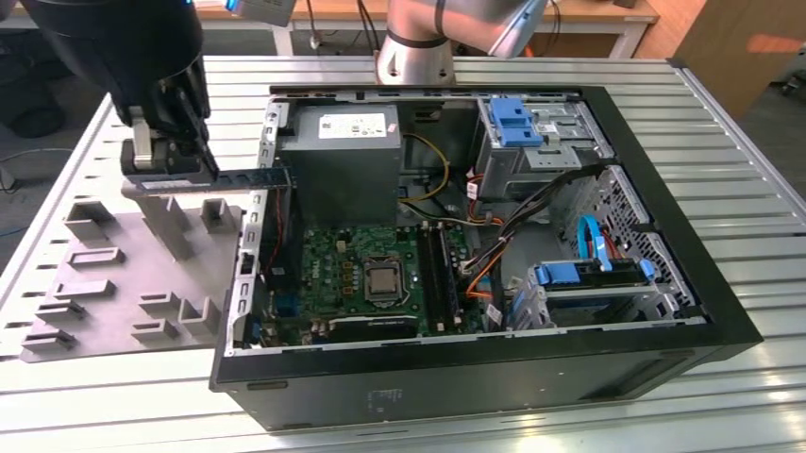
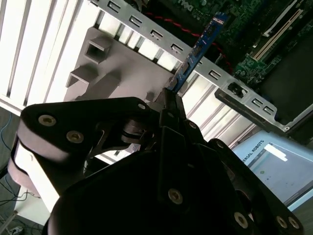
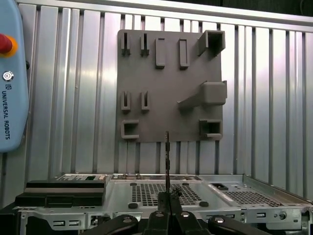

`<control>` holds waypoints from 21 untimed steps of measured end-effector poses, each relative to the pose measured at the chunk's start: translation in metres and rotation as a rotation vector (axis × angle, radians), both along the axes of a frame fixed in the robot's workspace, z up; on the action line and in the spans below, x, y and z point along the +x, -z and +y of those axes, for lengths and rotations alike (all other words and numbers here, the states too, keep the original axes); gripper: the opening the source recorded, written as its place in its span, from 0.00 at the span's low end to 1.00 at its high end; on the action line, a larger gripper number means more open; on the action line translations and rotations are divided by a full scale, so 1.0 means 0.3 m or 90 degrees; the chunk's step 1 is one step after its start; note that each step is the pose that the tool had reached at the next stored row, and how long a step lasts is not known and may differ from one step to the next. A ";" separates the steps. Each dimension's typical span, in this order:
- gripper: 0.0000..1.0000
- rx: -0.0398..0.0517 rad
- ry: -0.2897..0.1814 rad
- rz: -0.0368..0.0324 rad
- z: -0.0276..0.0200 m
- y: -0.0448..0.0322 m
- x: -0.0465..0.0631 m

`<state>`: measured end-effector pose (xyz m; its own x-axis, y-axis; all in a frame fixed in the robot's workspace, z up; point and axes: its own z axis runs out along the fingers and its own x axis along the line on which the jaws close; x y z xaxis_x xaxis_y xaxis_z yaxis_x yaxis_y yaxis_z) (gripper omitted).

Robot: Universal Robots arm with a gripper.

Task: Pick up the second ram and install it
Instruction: 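Pick up the second ram and move it above second insertion slot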

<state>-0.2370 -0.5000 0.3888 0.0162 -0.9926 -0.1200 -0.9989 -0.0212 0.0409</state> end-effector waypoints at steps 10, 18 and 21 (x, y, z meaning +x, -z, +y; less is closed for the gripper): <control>0.12 0.0000 0.006 0.0000 0.000 0.003 0.083; 0.12 0.0000 0.011 0.0000 0.000 0.006 0.148; 0.12 0.0000 0.013 0.0000 0.000 0.007 0.173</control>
<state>-0.1851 -0.5000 0.3867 -0.0036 -0.9928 -0.1200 -0.9992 -0.0013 0.0409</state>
